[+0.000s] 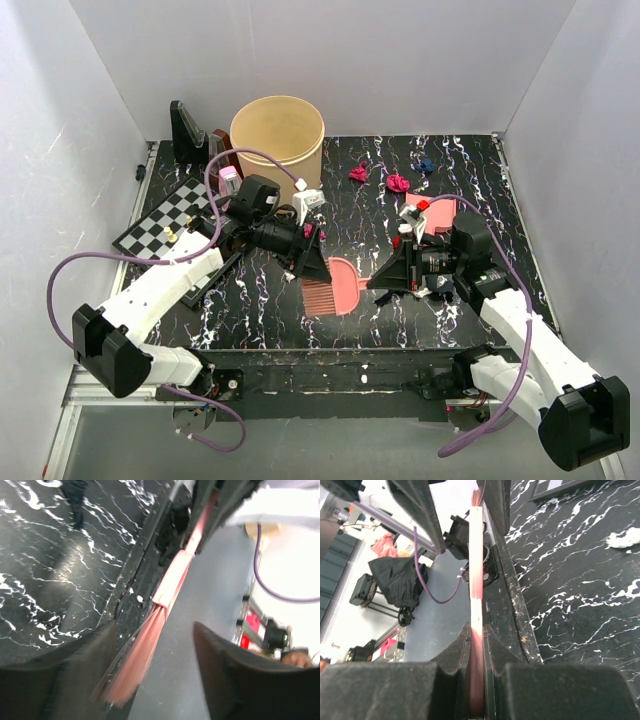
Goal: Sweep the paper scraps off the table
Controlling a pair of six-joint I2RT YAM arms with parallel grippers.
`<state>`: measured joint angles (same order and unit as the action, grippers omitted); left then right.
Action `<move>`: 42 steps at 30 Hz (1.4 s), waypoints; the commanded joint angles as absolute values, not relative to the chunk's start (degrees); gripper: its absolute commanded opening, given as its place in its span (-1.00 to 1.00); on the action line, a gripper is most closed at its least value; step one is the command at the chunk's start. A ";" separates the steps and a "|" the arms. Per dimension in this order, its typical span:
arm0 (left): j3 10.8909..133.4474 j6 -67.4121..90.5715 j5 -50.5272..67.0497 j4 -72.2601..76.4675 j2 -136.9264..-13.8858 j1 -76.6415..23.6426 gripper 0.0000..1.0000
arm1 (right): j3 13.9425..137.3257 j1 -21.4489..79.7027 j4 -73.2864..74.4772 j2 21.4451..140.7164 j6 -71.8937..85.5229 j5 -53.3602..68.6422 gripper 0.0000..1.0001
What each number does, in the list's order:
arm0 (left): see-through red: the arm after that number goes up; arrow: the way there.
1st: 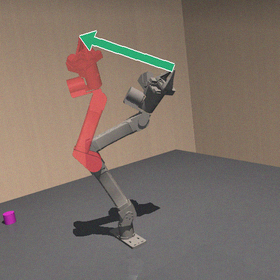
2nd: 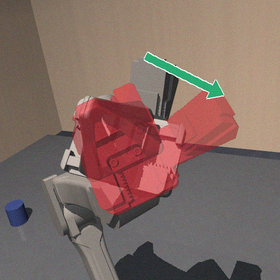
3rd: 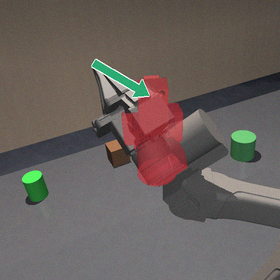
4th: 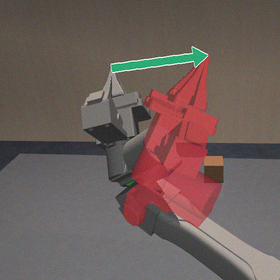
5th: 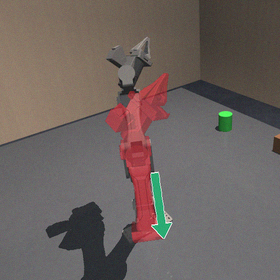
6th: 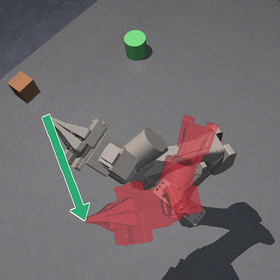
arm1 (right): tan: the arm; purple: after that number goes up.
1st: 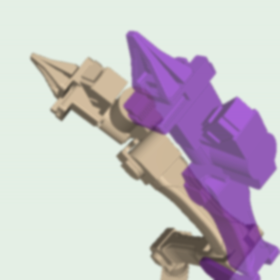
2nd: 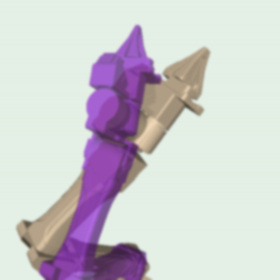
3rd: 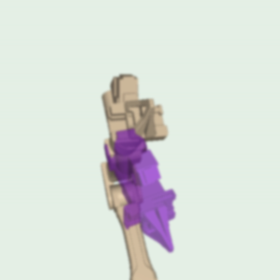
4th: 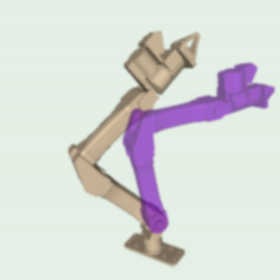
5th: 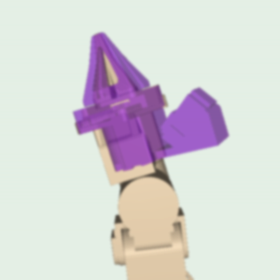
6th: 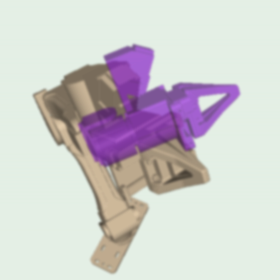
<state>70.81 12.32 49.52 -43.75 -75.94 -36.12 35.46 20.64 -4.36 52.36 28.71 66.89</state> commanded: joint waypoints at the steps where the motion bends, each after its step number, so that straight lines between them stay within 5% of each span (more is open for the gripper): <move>1: 73.04 14.93 37.31 -44.21 -71.28 -34.54 0.44 | 36.30 20.65 -0.29 50.19 27.87 57.52 -0.97; 5: 73.21 17.22 26.92 -45.17 -69.70 -32.96 0.61 | 40.33 20.65 12.00 50.27 25.32 41.79 -0.97; 8: 72.69 19.15 18.74 -45.44 -68.47 -32.43 0.96 | 45.77 20.65 23.25 51.15 25.48 25.81 -0.97; 22: 69.34 30.49 8.11 -30.68 -77.25 -34.88 0.96 | 70.98 20.74 45.06 56.58 36.20 -24.67 -0.97; 27: 74.25 29.71 -6.04 -29.62 -83.04 -42.25 0.96 | 84.26 19.95 53.61 66.95 36.74 -28.21 -0.97; 33: 83.22 30.67 -15.72 -27.43 -95.17 -52.81 0.96 | 98.95 12.05 52.83 76.80 24.88 -15.55 -0.97; 42: 97.46 29.01 -22.58 -23.74 -114.33 -63.01 0.93 | 102.40 -5.70 48.26 81.21 24.26 -6.68 -0.97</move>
<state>91.46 30.02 -16.75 -26.24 -109.51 -60.20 99.98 0.75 51.79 80.82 25.96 -11.99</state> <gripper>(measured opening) 0.976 0.134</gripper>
